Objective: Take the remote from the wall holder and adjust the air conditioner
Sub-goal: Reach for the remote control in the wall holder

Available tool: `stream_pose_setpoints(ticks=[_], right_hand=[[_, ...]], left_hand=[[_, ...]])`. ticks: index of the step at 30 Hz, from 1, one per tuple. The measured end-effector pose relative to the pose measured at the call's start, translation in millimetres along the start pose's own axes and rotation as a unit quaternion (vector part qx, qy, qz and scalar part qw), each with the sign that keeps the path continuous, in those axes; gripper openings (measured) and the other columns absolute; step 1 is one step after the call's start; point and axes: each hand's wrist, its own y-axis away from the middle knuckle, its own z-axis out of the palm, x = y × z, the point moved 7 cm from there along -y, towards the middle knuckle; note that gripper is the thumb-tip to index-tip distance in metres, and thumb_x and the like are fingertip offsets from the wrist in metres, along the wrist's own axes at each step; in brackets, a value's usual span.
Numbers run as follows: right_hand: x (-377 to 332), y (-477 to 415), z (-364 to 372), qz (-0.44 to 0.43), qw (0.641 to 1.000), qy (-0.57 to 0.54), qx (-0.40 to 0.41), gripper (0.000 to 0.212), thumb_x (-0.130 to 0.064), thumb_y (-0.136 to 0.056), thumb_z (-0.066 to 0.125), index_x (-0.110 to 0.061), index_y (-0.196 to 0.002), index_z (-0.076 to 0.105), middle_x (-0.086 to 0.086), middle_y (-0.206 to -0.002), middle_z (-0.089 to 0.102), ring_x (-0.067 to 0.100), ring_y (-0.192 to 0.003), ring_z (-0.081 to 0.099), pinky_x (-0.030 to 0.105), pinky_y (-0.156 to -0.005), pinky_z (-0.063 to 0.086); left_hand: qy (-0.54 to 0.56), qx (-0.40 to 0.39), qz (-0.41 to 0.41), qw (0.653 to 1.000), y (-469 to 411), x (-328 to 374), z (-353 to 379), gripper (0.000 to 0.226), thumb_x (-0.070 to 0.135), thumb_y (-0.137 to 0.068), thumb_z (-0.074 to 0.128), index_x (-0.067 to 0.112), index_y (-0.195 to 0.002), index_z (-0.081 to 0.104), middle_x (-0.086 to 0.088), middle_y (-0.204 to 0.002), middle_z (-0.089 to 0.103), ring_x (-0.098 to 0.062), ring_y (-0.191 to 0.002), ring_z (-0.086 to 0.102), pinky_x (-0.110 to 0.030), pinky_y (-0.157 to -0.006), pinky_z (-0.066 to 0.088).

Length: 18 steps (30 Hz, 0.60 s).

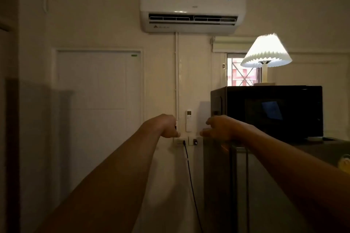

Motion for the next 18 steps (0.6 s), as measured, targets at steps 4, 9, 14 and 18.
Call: stream_pose_setpoints(ticks=[4, 9, 14, 18], right_hand=[[-5.1, -16.9, 12.4, 0.007, 1.0, -0.014, -0.005, 0.066, -0.047, -0.09, 0.055, -0.012, -0.144, 0.038, 0.012, -0.149, 0.042, 0.028, -0.135, 0.041, 0.042, -0.11, 0.032], [-3.8, -63.2, 39.0, 0.011, 0.999, -0.031, -0.01, 0.065, -0.047, -0.088, 0.057, -0.012, -0.142, 0.04, 0.012, -0.146, 0.046, 0.028, -0.133, 0.044, 0.043, -0.109, 0.034], [3.3, -127.5, 69.2, 0.005, 0.998, -0.062, -0.013, 0.069, -0.049, -0.088, 0.056, -0.013, -0.145, 0.037, 0.012, -0.149, 0.042, 0.029, -0.136, 0.041, 0.043, -0.111, 0.032], [14.6, -185.0, 89.1, 0.005, 0.997, -0.074, -0.02, 0.07, -0.052, -0.088, 0.054, -0.012, -0.143, 0.038, 0.013, -0.147, 0.044, 0.029, -0.133, 0.043, 0.044, -0.109, 0.035]], left_hand=[[0.012, -0.013, 0.002, 1.0, -14.7, -15.2, 15.3, 0.059, 0.038, -0.09, 0.057, 0.008, -0.14, 0.045, -0.012, -0.143, 0.051, -0.028, -0.127, 0.05, -0.036, -0.1, 0.042], [0.006, -0.029, -0.013, 0.999, -48.0, -37.3, 43.1, 0.065, 0.042, -0.09, 0.055, 0.009, -0.144, 0.039, -0.012, -0.146, 0.046, -0.029, -0.129, 0.047, -0.036, -0.102, 0.041], [-0.009, -0.034, -0.032, 0.999, -97.2, -64.1, 65.4, 0.061, 0.038, -0.09, 0.057, 0.01, -0.142, 0.041, -0.013, -0.146, 0.045, -0.028, -0.129, 0.047, -0.035, -0.1, 0.041], [-0.025, -0.044, -0.032, 0.998, -143.7, -78.1, 82.2, 0.069, 0.043, -0.091, 0.054, 0.012, -0.148, 0.031, -0.011, -0.154, 0.034, -0.028, -0.138, 0.037, -0.037, -0.108, 0.035]])
